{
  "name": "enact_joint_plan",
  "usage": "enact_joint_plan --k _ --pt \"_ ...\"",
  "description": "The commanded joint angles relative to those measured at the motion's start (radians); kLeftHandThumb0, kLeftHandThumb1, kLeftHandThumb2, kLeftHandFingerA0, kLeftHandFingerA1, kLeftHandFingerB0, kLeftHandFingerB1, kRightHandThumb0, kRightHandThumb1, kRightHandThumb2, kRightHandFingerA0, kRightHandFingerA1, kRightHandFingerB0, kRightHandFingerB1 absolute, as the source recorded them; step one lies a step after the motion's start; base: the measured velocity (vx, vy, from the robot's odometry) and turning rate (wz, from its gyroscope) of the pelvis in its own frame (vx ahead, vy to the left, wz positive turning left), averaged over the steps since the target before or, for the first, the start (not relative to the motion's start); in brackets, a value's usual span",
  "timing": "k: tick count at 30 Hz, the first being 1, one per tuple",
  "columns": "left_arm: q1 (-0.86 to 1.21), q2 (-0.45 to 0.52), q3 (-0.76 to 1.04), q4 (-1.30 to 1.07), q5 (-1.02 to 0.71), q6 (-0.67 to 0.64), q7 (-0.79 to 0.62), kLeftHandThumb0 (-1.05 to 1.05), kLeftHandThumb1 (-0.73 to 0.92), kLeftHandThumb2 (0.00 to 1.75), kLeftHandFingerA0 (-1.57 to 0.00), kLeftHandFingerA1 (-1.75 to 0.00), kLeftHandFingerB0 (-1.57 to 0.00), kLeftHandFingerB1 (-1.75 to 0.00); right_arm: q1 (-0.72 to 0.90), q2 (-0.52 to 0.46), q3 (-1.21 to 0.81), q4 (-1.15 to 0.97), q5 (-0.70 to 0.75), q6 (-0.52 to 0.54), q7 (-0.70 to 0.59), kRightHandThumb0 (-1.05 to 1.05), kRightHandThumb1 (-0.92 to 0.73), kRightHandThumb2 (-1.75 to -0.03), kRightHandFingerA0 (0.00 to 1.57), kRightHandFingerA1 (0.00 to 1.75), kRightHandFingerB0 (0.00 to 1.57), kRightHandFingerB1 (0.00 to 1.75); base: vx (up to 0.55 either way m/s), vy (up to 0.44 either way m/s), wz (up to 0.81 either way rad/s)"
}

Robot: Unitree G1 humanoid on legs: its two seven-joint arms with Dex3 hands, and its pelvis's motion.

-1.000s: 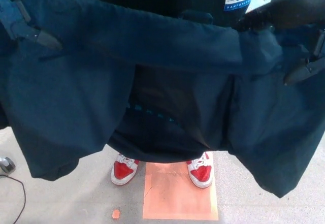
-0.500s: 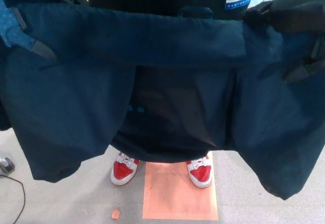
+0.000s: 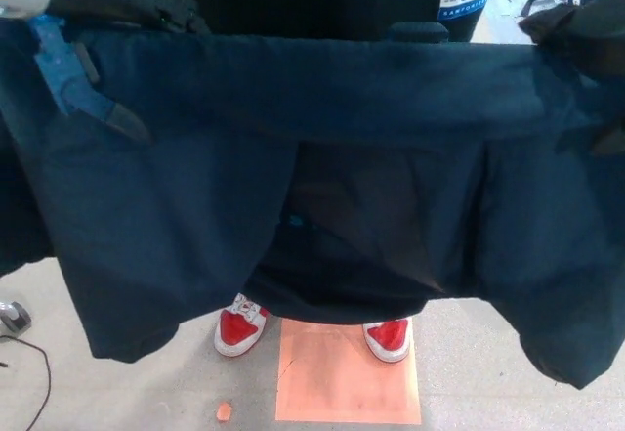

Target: A person hands a coat to the robot and the robot grabs it with both hands and holds it while the person wears the coat.

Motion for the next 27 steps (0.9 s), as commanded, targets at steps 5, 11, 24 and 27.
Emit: enact_joint_plan --k 5,11,24,27 --pt "0.242 0.034 0.079 -0.084 0.170 -0.193 0.394 -0.26 0.61 1.03 -0.94 -0.91 -0.18 -0.48 0.122 -0.028 -0.065 0.122 -0.153 -0.148 -0.333 -0.41 -0.82 -0.64 0.84 1.06 0.51 0.38 0.00 0.000 0.00" --pt "0.334 0.025 0.116 -0.025 0.239 -0.387 0.737 -0.18 0.69 0.63 -0.82 -1.49 -0.74 -0.49 0.157 -0.025 -0.093 0.193 -0.129 -0.223 -0.504 -0.24 -0.65 -0.59 0.74 1.14 0.45 0.39 0.00 0.000 0.00" --pt "0.363 0.007 0.124 0.027 0.313 -0.412 0.997 -0.22 0.70 0.60 -0.83 -1.56 -0.78 -0.76 0.201 0.048 -0.247 0.306 0.091 -0.336 -0.634 -0.23 -0.80 -0.64 0.83 1.51 0.54 0.39 0.00 0.000 0.00" --pt "0.367 -0.004 0.124 0.031 0.312 -0.395 1.014 -0.22 0.69 0.60 -0.84 -1.49 -0.81 -0.68 0.205 0.055 -0.262 0.301 0.098 -0.322 -0.609 -0.24 -0.79 -0.63 0.83 1.40 0.55 0.40 0.00 0.000 0.00"
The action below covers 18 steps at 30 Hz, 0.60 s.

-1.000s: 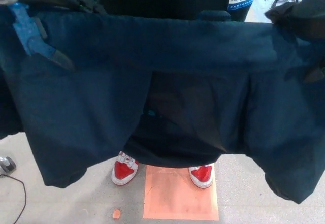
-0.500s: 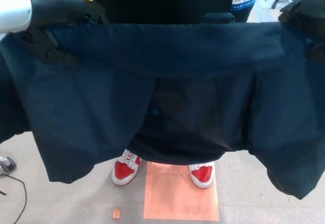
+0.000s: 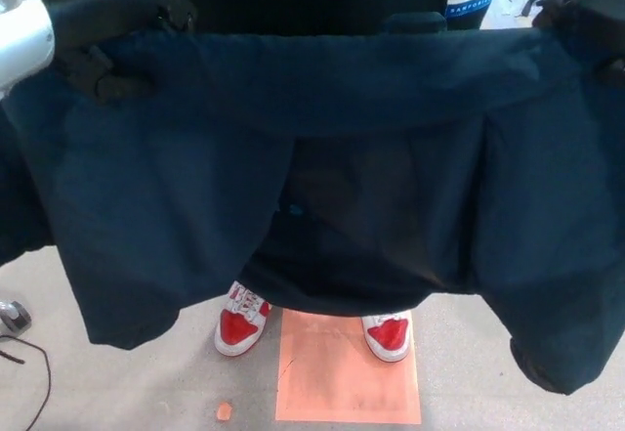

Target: A person hands a coat to the robot and the robot grabs it with both hands and holds it while the person wears the coat.

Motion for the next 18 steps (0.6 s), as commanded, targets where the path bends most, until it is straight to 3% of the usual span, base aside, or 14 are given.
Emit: enact_joint_plan --k 1,3,4,5,6,7,9,10,12,13,14,15,16,18 --pt "0.148 -0.004 0.020 0.097 0.195 -0.196 0.479 -0.22 0.69 0.60 -0.84 -1.49 -0.81 -0.68 0.131 0.034 -0.139 0.169 0.096 -0.121 -0.223 -0.24 -0.79 -0.63 0.83 1.40 0.55 0.40 0.00 0.000 0.00" --pt "0.153 -0.018 0.029 0.115 0.203 -0.200 0.549 -0.23 0.66 0.63 -0.79 -1.51 -0.79 -0.72 0.128 0.054 -0.149 0.171 0.079 -0.097 -0.255 -0.23 -0.73 -0.64 0.79 1.40 0.72 0.76 0.00 0.000 0.00" --pt "0.153 -0.019 0.031 0.118 0.206 -0.196 0.557 -0.23 0.66 0.63 -0.79 -1.51 -0.79 -0.72 0.125 0.058 -0.150 0.180 0.072 -0.105 -0.277 -0.23 -0.73 -0.64 0.79 1.40 0.72 0.76 0.00 0.000 0.00" --pt "0.151 -0.026 0.036 0.132 0.214 -0.200 0.606 -0.19 0.63 0.59 -0.80 -1.57 -0.69 -0.97 0.122 0.070 -0.160 0.194 0.070 -0.113 -0.314 -0.28 -0.74 -0.63 0.80 1.30 0.73 0.68 0.00 0.000 0.00" --pt "0.150 -0.038 0.042 0.150 0.222 -0.211 0.669 -0.19 0.63 0.59 -0.80 -1.57 -0.69 -0.97 0.123 0.080 -0.175 0.201 0.076 -0.113 -0.338 -0.28 -0.74 -0.63 0.80 1.30 0.73 0.68 0.00 0.000 0.00" --pt "0.144 -0.040 0.049 0.158 0.227 -0.206 0.700 -0.27 0.62 0.61 -0.88 -1.54 -0.69 -0.57 0.112 0.089 -0.179 0.210 0.072 -0.103 -0.354 -0.39 -0.49 -0.75 0.96 0.89 0.57 0.56 0.00 0.000 0.00" --pt "0.130 -0.045 0.063 0.176 0.235 -0.203 0.760 -0.27 0.63 0.62 -0.90 -1.53 -0.72 -0.59 0.089 0.106 -0.187 0.227 0.060 -0.079 -0.384 -0.45 -0.48 -0.77 0.96 0.90 0.57 0.56 0.00 0.000 0.00" --pt "0.119 -0.049 0.064 0.192 0.240 -0.208 0.796 -0.22 0.64 0.62 -0.94 -1.57 -0.75 -0.67 0.083 0.114 -0.194 0.238 0.053 -0.075 -0.419 -0.25 -0.58 -0.59 0.73 1.44 0.65 0.71 0.00 0.000 0.00" --pt "0.077 -0.059 0.058 0.233 0.267 -0.197 0.885 -0.17 0.65 0.59 -0.94 -1.59 -0.71 -0.77 0.070 0.132 -0.225 0.248 0.049 -0.060 -0.496 -0.15 -0.71 -0.61 0.79 1.45 0.64 0.57 0.00 0.000 0.00" --pt "0.047 -0.066 0.051 0.259 0.288 -0.183 0.939 -0.14 0.64 0.59 -0.88 -1.69 -0.59 -1.08 0.058 0.142 -0.252 0.248 0.062 -0.045 -0.520 -0.17 -0.85 -0.61 0.68 1.67 0.52 1.16 0.00 0.000 0.00" --pt "0.033 -0.069 0.048 0.272 0.298 -0.178 0.965 -0.14 0.64 0.59 -0.88 -1.69 -0.59 -1.08 0.052 0.146 -0.266 0.249 0.071 -0.040 -0.528 -0.17 -0.85 -0.61 0.68 1.67 0.52 1.16 0.00 0.000 0.00" --pt "0.006 -0.079 0.049 0.303 0.302 -0.182 1.017 -0.10 0.64 0.59 -0.87 -1.71 -0.58 -1.13 0.040 0.154 -0.289 0.241 0.082 -0.022 -0.535 -0.35 -0.74 -0.74 0.87 1.52 0.66 0.86 0.00 0.000 0.00" --pt "-0.009 -0.088 0.053 0.322 0.293 -0.190 1.032 -0.08 0.68 0.59 -0.84 -1.75 -0.50 -1.29 0.036 0.153 -0.301 0.234 0.083 -0.016 -0.544 -0.22 -0.77 -0.62 0.84 1.58 0.75 0.66 0.00 0.000 0.00" --pt "-0.044 -0.103 0.058 0.353 0.274 -0.205 1.032 -0.09 0.70 0.60 -0.84 -1.75 -0.52 -1.22 0.024 0.152 -0.329 0.228 0.090 -0.006 -0.565 -0.19 -0.78 -0.63 0.89 1.57 0.76 0.62 0.00 0.000 0.00"
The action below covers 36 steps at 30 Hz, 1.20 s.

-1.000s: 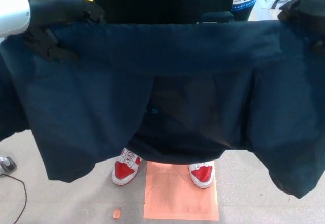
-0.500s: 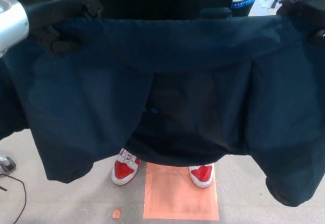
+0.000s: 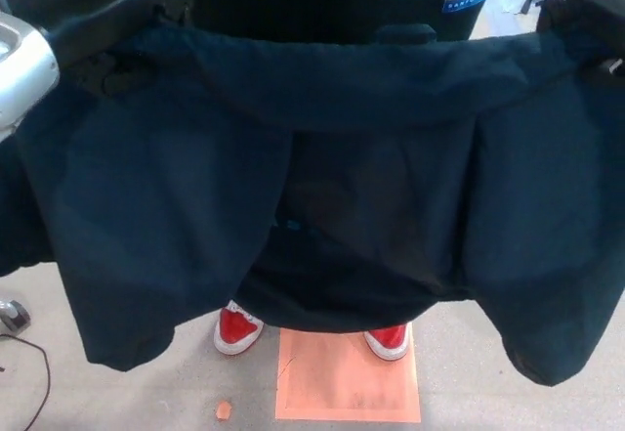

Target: A person hands a coat to the robot and the robot grabs it with both hands and holds it while the person wears the coat.

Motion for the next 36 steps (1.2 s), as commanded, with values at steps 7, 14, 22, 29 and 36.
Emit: enact_joint_plan --k 7,14,22,29,36 --pt "-0.180 -0.072 0.033 0.325 0.267 -0.090 0.831 -0.20 0.62 0.58 -0.90 -1.62 -0.72 -0.72 -0.084 0.104 -0.317 0.144 0.101 0.059 -0.443 -0.15 -0.82 -0.65 0.79 1.70 0.71 0.94 0.00 0.000 0.00" --pt "-0.230 -0.076 0.026 0.358 0.297 -0.075 0.913 -0.21 0.61 0.59 -0.87 -1.68 -0.64 -1.06 -0.138 0.112 -0.349 0.180 0.100 0.031 -0.484 -0.18 -0.73 -0.64 0.88 1.67 0.60 0.97 0.00 0.000 0.00" --pt "-0.392 -0.050 0.036 0.427 0.315 -0.110 1.036 -0.21 0.64 0.59 -0.86 -1.70 -0.64 -0.89 -0.347 0.137 -0.360 0.264 0.079 0.019 -0.548 -0.15 -0.83 -0.65 0.83 1.71 0.68 1.03 0.00 0.000 0.00" --pt "-0.615 -0.056 0.058 0.547 0.273 -0.137 1.059 -0.23 0.71 0.65 -0.94 -1.67 -0.65 -1.03 -0.598 0.158 -0.339 0.426 0.062 -0.041 -0.617 -0.13 -0.79 -0.68 0.86 1.71 0.71 1.09 0.00 0.000 0.00" --pt "-0.799 -0.034 0.014 0.666 0.316 -0.103 1.089 -0.22 0.66 0.59 -0.99 -1.65 -0.68 -1.00 -0.797 0.155 -0.310 0.580 0.050 -0.086 -0.655 -0.15 -0.79 -0.66 0.86 1.73 0.63 1.18 0.00 0.000 0.00"
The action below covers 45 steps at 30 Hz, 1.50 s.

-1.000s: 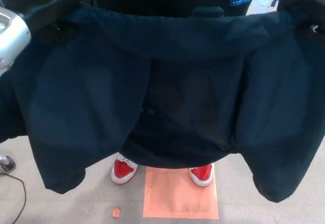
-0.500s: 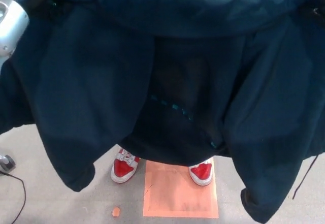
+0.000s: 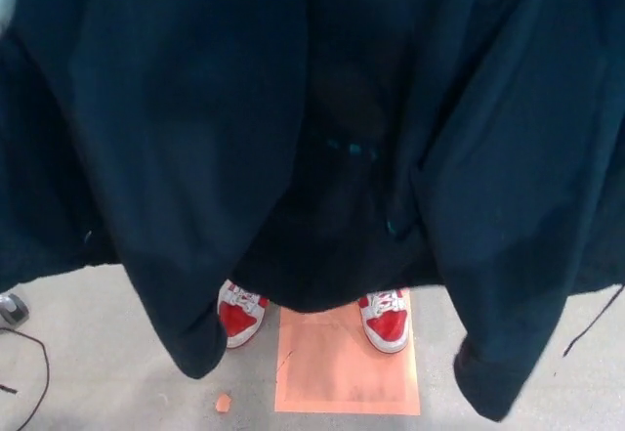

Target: A person hands a coat to the robot and the robot grabs it with both hands and holds it while the person wears the coat.

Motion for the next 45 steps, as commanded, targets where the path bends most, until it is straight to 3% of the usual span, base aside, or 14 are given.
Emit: enact_joint_plan --k 1,7,8,10,11,12,13,14,23,24,26,27,37,45 --pt "-0.476 0.064 0.014 0.259 0.195 -0.073 0.592 -0.24 0.66 0.59 -1.02 -1.59 -0.74 -0.86 -0.544 0.002 -0.150 0.303 0.033 -0.052 -0.453 -0.14 -0.78 -0.68 0.87 1.73 0.64 1.19 0.00 0.000 0.00" --pt "-0.592 0.069 -0.022 0.343 0.205 -0.073 0.606 -0.34 0.66 0.67 -0.99 -1.60 -0.70 -0.69 -0.649 -0.009 -0.141 0.380 0.023 -0.049 -0.489 -0.12 -0.77 -0.70 0.87 1.74 0.70 1.11 0.00 0.000 0.00" --pt "-0.610 0.066 -0.026 0.356 0.206 -0.072 0.617 -0.30 0.65 0.65 -1.00 -1.65 -0.77 -0.67 -0.662 -0.012 -0.138 0.390 0.021 -0.054 -0.493 -0.10 -0.72 -0.75 0.87 1.74 0.66 1.26 0.00 0.000 0.00" --pt "-0.643 0.061 -0.029 0.377 0.199 -0.089 0.622 -0.27 0.65 0.63 -0.95 -1.69 -0.77 -0.71 -0.687 -0.017 -0.134 0.410 0.018 -0.068 -0.505 -0.08 -0.74 -0.71 0.86 1.73 0.67 1.22 0.00 0.000 0.00" --pt "-0.655 0.059 -0.027 0.384 0.191 -0.099 0.615 -0.26 0.66 0.64 -0.98 -1.71 -0.77 -0.75 -0.699 -0.018 -0.131 0.419 0.016 -0.071 -0.509 -0.09 -0.56 -0.95 1.19 1.38 0.73 1.03 0.00 0.000 0.00" --pt "-0.673 0.057 -0.027 0.395 0.185 -0.108 0.619 -0.24 0.49 0.91 -1.25 -1.37 -0.78 -0.87 -0.718 -0.019 -0.128 0.429 0.014 -0.069 -0.511 -0.06 -0.53 -0.94 1.21 1.36 0.75 1.01 0.00 0.000 0.00" --pt "-0.687 0.055 -0.030 0.406 0.185 -0.113 0.627 -0.24 0.49 0.91 -1.25 -1.37 -0.78 -0.87 -0.732 -0.018 -0.126 0.438 0.013 -0.067 -0.512 -0.06 -0.53 -0.94 1.21 1.36 0.75 1.01 0.00 0.000 0.00" --pt "-0.717 0.055 -0.033 0.422 0.180 -0.123 0.615 -0.21 0.67 0.64 -0.95 -1.67 -0.67 -1.02 -0.766 -0.016 -0.119 0.460 0.007 -0.060 -0.519 -0.05 -0.62 -0.76 0.97 1.57 0.76 1.05 0.00 0.000 0.00" --pt "-0.753 0.048 -0.058 0.476 0.174 -0.142 0.639 -0.21 0.67 0.64 -0.95 -1.67 -0.67 -1.02 -0.803 -0.012 -0.102 0.517 0.004 -0.076 -0.545 -0.05 -0.62 -0.76 0.97 1.57 0.76 1.05 0.00 0.000 0.00" --pt "-0.848 0.048 -0.089 0.521 0.200 -0.137 0.606 -0.24 0.64 0.59 -0.97 -1.65 -0.77 -0.67 -0.905 -0.006 -0.087 0.561 -0.008 -0.051 -0.522 -0.23 -0.48 -0.88 1.24 1.37 0.78 0.78 0.00 0.000 0.00" --pt "-0.895 0.046 -0.106 0.549 0.211 -0.137 0.596 -0.24 0.64 0.59 -0.97 -1.65 -0.77 -0.67 -0.954 -0.004 -0.077 0.589 -0.012 -0.043 -0.516 -0.23 -0.48 -0.88 1.24 1.37 0.78 0.78 0.00 0.000 0.00" --pt "-0.919 0.043 -0.116 0.562 0.218 -0.127 0.592 -0.40 0.51 0.72 -1.05 -1.45 -0.72 -0.61 -0.974 -0.005 -0.072 0.600 -0.016 -0.040 -0.520 -0.23 -0.47 -0.89 1.25 1.36 0.76 0.77 0.00 0.000 0.00" --pt "-1.089 0.011 -0.169 0.640 0.229 -0.100 0.568 -0.30 0.64 0.59 -0.92 -1.65 -0.70 -0.79 -1.094 -0.026 -0.033 0.675 -0.039 -0.027 -0.519 -0.26 -0.44 -0.87 1.27 1.37 0.74 0.76 0.00 0.000 0.00" --pt "-1.152 -0.006 -0.175 0.674 0.217 -0.112 0.541 -0.34 0.58 0.64 -0.91 -1.58 -0.72 -0.69 -1.135 -0.041 -0.007 0.710 -0.048 -0.024 -0.524 -0.26 -0.46 -0.89 1.26 1.37 0.78 0.79 0.00 0.000 0.00"
